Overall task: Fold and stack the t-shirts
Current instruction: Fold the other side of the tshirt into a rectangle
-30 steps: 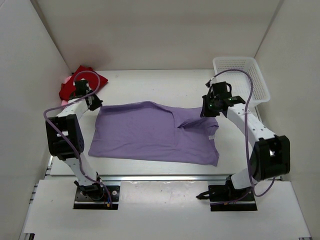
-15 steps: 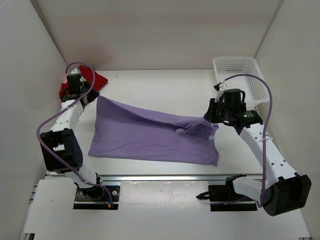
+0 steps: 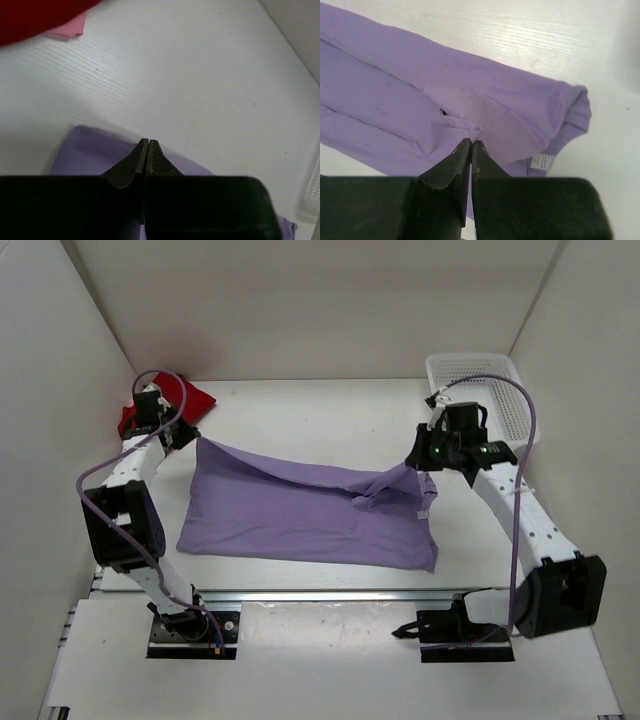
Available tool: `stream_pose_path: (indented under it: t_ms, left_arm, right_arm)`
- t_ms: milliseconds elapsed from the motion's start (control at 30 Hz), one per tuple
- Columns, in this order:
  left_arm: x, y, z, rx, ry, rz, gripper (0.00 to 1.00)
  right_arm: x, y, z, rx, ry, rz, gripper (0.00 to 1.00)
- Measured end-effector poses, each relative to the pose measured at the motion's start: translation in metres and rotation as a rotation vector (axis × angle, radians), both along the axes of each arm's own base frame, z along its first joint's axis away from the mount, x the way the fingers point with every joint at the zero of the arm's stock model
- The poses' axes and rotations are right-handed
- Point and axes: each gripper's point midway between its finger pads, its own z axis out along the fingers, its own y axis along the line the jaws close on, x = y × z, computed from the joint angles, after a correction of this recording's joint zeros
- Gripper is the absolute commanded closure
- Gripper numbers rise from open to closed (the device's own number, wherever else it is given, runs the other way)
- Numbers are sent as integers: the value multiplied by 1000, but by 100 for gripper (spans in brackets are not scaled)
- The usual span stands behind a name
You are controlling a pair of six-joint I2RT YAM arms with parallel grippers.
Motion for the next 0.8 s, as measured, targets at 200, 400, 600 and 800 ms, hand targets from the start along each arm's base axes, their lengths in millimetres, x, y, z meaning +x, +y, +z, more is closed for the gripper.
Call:
stream_pose_path:
  t_ms: [200, 400, 600, 800]
  left_arm:
    - [24, 3, -2, -16, 29, -2, 100]
    - [42, 3, 31, -16, -62, -13, 100]
    - [-6, 14, -26, -33, 43, 33, 100]
    - [-40, 22, -79, -52, 190, 69, 100]
  right_arm:
    - [44, 3, 22, 47, -27, -3, 100]
    - [65, 17, 83, 18, -194, 20, 100]
    - [-11, 22, -3, -47, -31, 70, 100]
    - [-63, -1, -62, -103, 138, 30, 99]
